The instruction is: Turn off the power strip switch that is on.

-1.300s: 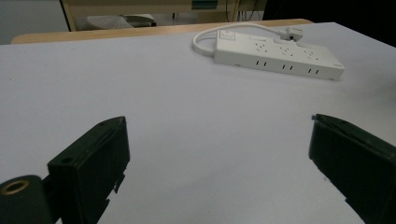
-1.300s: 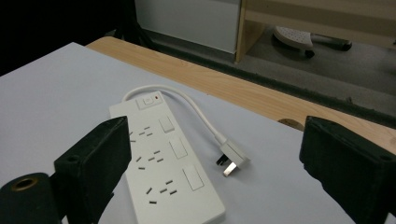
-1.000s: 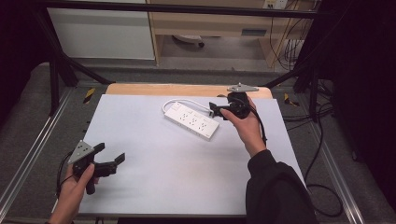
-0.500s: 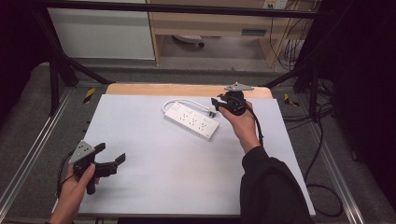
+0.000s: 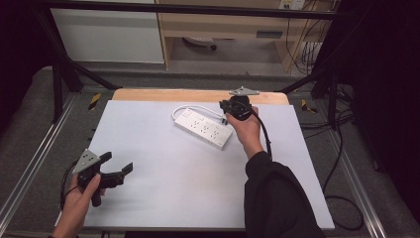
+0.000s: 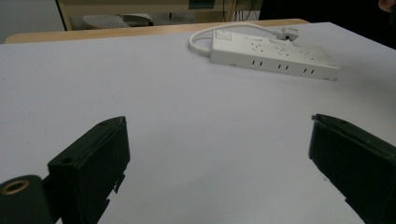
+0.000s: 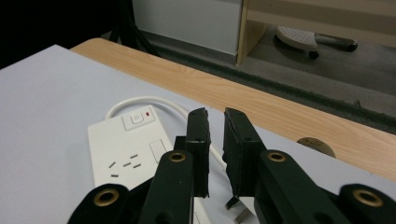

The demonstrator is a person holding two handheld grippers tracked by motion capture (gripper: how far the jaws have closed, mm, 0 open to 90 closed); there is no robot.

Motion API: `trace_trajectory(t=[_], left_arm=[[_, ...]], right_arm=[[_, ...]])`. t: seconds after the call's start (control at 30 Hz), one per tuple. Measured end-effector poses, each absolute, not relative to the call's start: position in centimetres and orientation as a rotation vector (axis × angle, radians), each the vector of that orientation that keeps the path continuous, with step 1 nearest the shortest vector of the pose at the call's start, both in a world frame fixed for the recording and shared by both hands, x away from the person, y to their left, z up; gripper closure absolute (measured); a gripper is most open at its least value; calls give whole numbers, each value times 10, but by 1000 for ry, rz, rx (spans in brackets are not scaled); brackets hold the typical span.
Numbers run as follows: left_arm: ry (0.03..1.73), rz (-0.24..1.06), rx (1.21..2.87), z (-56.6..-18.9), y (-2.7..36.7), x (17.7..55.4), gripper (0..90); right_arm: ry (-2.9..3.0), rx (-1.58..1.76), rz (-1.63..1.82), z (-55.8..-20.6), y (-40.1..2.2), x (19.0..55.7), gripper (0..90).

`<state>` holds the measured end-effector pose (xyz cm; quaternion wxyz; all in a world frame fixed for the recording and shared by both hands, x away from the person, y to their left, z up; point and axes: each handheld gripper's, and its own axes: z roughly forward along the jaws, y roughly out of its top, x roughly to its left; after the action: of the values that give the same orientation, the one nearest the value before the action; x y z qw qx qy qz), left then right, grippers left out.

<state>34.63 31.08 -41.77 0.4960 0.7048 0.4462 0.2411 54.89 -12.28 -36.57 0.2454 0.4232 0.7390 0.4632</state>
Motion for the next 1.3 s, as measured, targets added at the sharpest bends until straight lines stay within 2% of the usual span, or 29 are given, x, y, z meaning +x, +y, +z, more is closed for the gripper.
trace_trajectory(t=[0.27, 1.3], left_arm=[[1083, 584, 1705, -418, 310, 348, 51], [1074, 585, 1702, -417, 310, 348, 52]], right_arm=[[2023, 1143, 1261, -373, -110, 563, 900], [2059, 1172, 1213, -387, -96, 597, 900]])
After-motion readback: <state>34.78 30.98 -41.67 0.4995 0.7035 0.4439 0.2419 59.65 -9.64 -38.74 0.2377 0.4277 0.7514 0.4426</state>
